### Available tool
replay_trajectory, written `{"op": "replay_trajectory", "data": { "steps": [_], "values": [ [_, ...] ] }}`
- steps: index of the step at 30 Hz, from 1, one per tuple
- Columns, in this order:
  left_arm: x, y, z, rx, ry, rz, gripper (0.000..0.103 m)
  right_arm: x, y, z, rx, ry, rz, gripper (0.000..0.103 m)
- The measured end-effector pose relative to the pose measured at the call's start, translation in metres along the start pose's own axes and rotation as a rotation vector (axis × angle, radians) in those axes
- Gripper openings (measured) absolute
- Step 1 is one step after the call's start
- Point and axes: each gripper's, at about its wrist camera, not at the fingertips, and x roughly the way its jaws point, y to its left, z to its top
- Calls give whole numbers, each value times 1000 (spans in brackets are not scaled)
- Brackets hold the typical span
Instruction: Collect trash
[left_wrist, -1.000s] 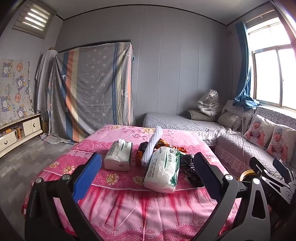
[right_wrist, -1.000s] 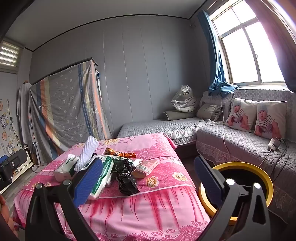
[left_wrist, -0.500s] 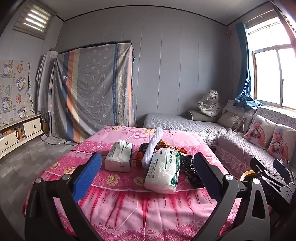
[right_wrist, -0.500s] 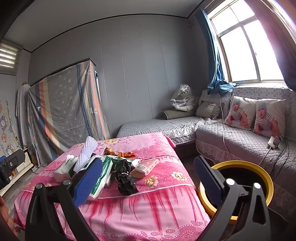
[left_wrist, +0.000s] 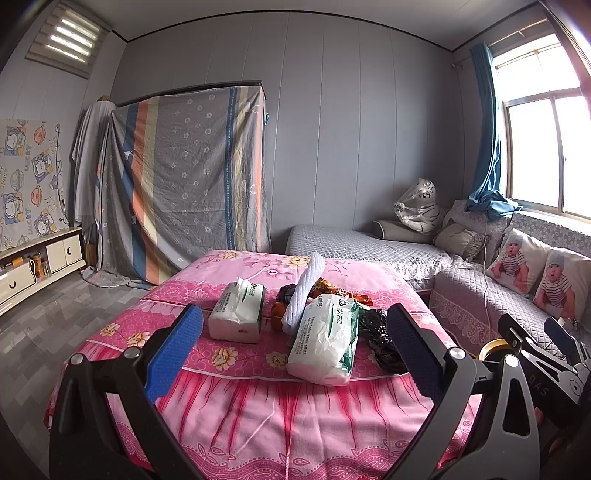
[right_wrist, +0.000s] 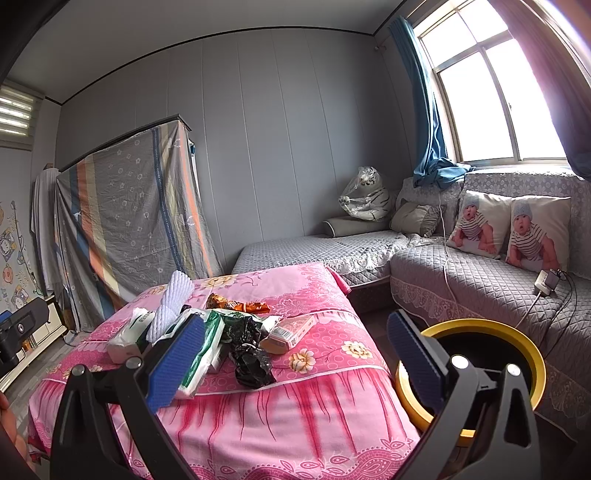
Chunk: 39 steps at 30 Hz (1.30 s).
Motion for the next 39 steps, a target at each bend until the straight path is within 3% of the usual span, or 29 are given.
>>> {"op": "replay_trajectory", "data": {
  "steps": [39],
  "values": [
    [4, -2, -10, 1, 13, -7, 95, 2, -2, -15, 4, 11, -7, 96]
  ]
}}
